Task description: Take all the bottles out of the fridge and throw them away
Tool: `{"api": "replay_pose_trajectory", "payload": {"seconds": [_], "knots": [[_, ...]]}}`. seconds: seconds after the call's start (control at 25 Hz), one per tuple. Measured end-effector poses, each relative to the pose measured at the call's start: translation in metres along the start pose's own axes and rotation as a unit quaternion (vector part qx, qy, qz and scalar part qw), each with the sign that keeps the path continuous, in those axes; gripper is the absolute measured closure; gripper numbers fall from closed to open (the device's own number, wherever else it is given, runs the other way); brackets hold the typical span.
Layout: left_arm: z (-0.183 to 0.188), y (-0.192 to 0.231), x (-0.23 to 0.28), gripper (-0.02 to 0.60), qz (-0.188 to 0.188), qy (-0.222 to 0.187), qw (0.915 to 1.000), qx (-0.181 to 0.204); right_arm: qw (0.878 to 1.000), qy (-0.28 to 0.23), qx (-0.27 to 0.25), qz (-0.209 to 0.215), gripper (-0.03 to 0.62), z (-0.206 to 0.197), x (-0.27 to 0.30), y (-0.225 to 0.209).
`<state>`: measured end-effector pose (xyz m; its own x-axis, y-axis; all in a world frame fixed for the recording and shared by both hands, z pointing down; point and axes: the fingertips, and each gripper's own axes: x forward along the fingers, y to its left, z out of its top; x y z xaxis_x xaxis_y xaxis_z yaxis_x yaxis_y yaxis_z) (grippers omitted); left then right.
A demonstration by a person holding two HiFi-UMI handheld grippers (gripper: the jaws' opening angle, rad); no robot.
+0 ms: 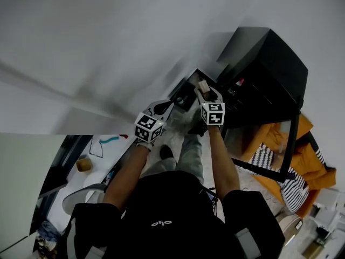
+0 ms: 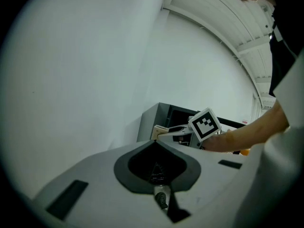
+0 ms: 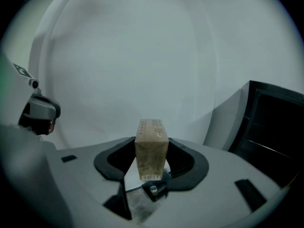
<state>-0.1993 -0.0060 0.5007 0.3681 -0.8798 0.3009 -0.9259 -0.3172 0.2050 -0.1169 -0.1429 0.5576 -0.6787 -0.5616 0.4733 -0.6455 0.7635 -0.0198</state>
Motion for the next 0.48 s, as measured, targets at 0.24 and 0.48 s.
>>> {"api": "replay_pose_trajectory", "payload": {"seconds": [0.24, 0.48], "knots": [[-0.027, 0.023, 0.038, 0.575, 0.001, 0.015, 0.9997, -0.017, 0.999, 0.028, 0.006, 0.015, 0.387, -0.039, 0.05, -0.012], [-0.076, 0.045, 0.086, 0.575, 0.0, 0.038, 0.9985, -0.039, 0.998, 0.054, 0.016, 0.035, 0.387, -0.1, 0.11, -0.022]]}}
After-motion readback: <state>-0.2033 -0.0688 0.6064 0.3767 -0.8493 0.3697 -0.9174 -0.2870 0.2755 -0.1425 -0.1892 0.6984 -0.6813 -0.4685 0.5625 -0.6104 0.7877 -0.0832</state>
